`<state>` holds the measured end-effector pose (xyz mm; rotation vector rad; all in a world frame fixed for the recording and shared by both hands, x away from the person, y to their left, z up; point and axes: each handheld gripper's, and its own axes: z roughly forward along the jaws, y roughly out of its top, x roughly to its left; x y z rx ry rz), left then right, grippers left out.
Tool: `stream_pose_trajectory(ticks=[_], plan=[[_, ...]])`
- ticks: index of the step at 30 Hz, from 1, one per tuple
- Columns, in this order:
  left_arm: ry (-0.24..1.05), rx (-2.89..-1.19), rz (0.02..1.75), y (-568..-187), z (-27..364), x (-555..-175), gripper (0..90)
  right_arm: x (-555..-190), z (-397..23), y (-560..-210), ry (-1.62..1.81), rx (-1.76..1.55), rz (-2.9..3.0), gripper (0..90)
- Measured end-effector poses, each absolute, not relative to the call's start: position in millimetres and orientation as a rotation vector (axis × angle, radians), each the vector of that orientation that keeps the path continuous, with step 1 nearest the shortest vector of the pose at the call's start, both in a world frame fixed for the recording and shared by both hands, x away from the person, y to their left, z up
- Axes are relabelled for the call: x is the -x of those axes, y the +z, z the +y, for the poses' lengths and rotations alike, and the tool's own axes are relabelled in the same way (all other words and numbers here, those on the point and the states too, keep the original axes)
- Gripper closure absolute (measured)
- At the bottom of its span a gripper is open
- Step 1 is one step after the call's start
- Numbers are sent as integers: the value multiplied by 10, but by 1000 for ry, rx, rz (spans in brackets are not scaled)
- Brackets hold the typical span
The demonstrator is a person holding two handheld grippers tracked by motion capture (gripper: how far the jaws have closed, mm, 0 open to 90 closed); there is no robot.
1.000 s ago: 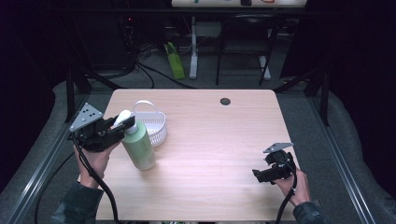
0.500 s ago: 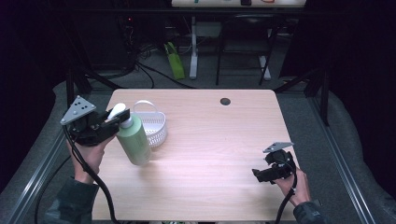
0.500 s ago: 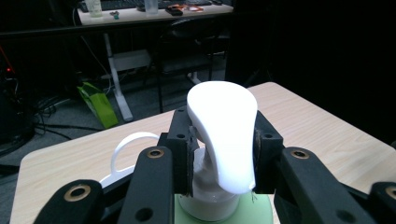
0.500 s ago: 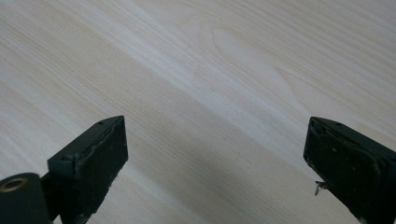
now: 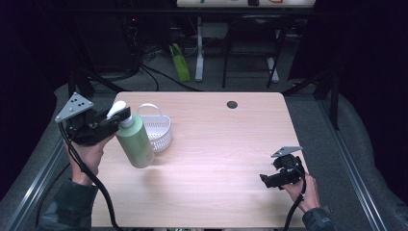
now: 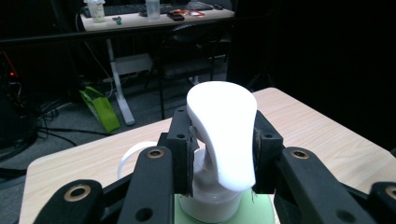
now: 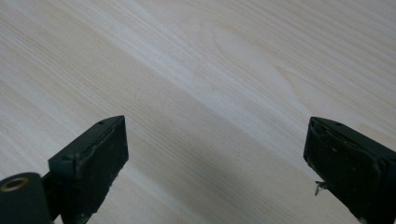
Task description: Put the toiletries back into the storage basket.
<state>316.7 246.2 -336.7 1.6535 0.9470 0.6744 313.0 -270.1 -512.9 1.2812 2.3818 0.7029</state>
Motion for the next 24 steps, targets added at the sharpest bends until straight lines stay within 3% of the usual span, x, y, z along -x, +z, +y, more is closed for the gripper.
stream_pose_trajectory(ticks=[24], plan=[[718, -1640, 943, -3083, 2531, -3211, 679, -3138, -2708, -5136, 700, -1281, 2387, 63]])
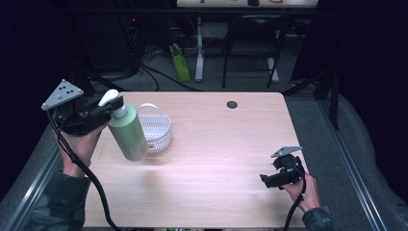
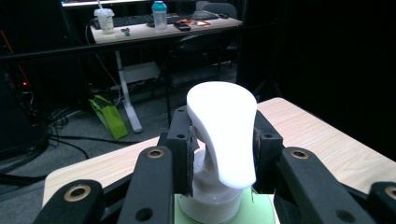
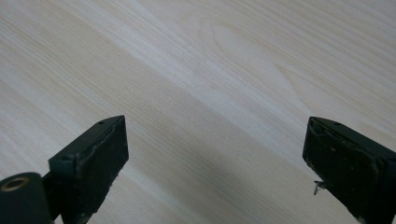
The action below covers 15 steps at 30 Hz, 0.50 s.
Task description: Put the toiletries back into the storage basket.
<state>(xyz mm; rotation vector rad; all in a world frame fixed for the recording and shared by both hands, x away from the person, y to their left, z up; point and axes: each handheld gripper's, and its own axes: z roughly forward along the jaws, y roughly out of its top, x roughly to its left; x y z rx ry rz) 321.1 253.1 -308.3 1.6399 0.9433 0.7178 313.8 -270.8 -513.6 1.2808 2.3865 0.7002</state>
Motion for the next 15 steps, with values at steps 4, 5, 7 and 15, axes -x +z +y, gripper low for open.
stream_pose_trajectory(ticks=[4, 5, 7, 15], plan=[[716, -1629, 949, -3036, 2561, -3214, 678, -3127, -2716, -5116, 705, -1296, 2374, 63], [717, -1628, 950, -3025, 2566, -3216, 678, -3130, -2721, -5116, 704, -1290, 2375, 63], [719, -1620, 948, -2992, 2576, -3221, 678, -3132, -2723, -5118, 700, -1288, 2377, 63], [738, -1617, 942, -2867, 2567, -3262, 678, -3133, -2725, -5116, 699, -1292, 2378, 64]])
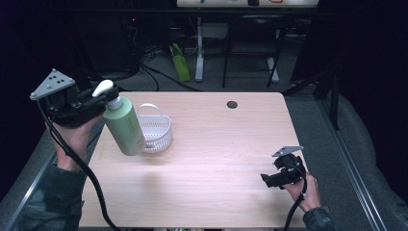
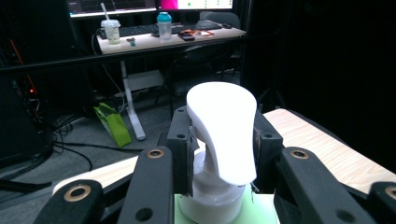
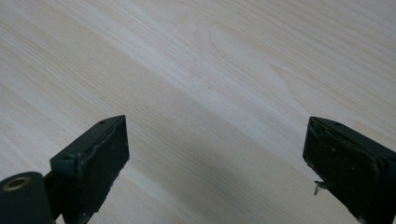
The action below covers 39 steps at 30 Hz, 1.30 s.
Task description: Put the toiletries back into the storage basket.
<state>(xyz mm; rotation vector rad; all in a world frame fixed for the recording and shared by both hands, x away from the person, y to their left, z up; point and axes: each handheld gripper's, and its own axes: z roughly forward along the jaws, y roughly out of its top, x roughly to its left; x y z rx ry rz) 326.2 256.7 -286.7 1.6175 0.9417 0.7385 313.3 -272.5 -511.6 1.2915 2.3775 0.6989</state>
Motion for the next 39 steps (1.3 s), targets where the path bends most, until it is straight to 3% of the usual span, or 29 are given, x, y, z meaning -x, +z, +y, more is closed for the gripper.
stream_pose_trajectory(ticks=[39], plan=[[815, -1611, 933, -2599, 2408, -3625, 678, -3131, -2719, -5090, 721, -1285, 2364, 59]])
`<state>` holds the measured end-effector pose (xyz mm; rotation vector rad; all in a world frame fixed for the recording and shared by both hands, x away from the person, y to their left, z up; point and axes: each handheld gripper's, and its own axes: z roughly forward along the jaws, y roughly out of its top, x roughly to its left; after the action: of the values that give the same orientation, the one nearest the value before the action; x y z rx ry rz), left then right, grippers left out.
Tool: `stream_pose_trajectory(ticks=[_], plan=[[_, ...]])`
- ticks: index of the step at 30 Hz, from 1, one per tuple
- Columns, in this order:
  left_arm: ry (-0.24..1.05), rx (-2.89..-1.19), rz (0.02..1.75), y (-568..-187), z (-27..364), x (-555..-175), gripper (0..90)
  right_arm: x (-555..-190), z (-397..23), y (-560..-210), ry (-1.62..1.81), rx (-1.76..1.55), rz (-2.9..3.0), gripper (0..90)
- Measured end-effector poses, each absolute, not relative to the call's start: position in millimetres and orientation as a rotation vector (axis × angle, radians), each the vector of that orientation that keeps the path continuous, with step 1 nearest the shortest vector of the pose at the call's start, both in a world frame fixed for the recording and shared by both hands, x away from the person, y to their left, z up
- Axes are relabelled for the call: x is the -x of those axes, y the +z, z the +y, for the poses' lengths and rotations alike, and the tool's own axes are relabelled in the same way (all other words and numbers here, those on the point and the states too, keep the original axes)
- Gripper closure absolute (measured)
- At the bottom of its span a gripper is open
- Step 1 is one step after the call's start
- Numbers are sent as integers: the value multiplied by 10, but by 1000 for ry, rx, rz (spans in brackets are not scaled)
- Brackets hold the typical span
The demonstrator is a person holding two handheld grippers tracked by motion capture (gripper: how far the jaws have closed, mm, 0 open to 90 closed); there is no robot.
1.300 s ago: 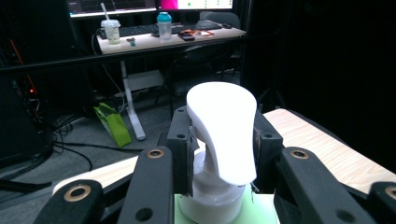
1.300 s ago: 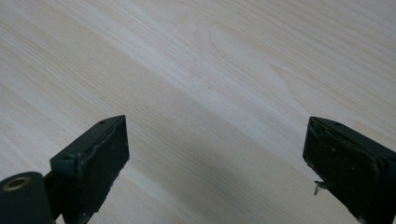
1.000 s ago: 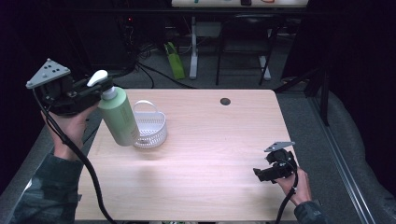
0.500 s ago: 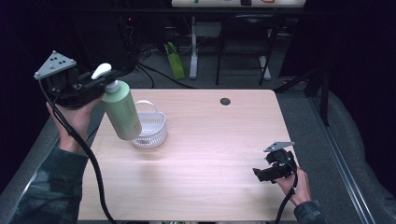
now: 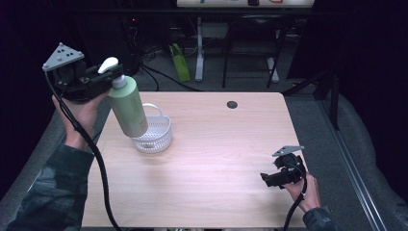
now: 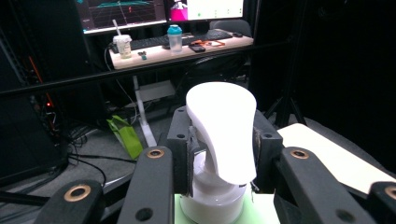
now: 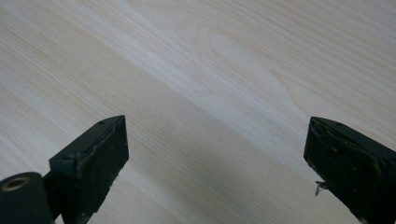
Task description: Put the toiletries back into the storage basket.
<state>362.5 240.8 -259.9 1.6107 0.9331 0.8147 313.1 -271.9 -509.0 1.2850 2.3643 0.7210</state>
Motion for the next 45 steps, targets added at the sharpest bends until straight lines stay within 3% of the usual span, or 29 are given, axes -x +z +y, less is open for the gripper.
stream_pose_trajectory(ticks=[45], plan=[[821, -1594, 973, -2814, 2286, -4048, 679, -3126, -2710, -5071, 720, -1268, 2372, 66]])
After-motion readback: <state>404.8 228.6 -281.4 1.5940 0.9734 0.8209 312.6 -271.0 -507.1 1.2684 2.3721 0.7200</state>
